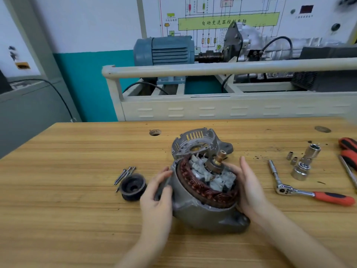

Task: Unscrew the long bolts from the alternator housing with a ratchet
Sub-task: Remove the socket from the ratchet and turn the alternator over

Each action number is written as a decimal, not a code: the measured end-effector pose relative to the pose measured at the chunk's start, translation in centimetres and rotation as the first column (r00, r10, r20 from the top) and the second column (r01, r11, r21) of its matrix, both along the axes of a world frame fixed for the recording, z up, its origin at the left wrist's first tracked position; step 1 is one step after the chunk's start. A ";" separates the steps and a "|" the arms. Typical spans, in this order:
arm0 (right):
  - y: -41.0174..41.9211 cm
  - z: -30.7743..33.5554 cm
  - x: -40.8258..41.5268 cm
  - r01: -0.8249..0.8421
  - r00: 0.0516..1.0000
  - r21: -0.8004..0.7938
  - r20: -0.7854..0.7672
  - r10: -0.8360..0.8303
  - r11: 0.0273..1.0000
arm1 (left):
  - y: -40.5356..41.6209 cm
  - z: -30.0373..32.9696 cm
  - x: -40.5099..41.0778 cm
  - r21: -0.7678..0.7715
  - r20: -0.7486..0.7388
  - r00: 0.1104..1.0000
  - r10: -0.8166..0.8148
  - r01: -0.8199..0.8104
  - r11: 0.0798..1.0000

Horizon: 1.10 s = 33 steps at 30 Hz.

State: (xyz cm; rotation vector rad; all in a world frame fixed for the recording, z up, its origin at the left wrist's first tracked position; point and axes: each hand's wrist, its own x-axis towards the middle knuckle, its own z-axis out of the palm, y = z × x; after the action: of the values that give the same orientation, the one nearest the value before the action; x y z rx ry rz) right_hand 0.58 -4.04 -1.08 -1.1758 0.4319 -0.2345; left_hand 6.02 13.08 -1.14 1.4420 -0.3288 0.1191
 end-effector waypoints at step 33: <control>-2.5 1.9 -1.8 -0.287 0.934 -0.628 -0.014 0.358 0.724 | 0.7 2.5 4.4 0.587 -0.099 0.753 -0.650 0.572 0.573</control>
State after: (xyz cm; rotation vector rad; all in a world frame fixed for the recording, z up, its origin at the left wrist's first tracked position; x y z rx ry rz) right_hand -1.20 -6.50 0.78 -1.8633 0.0279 -0.1335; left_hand 10.37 13.79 1.40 1.8511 -1.0409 -0.5183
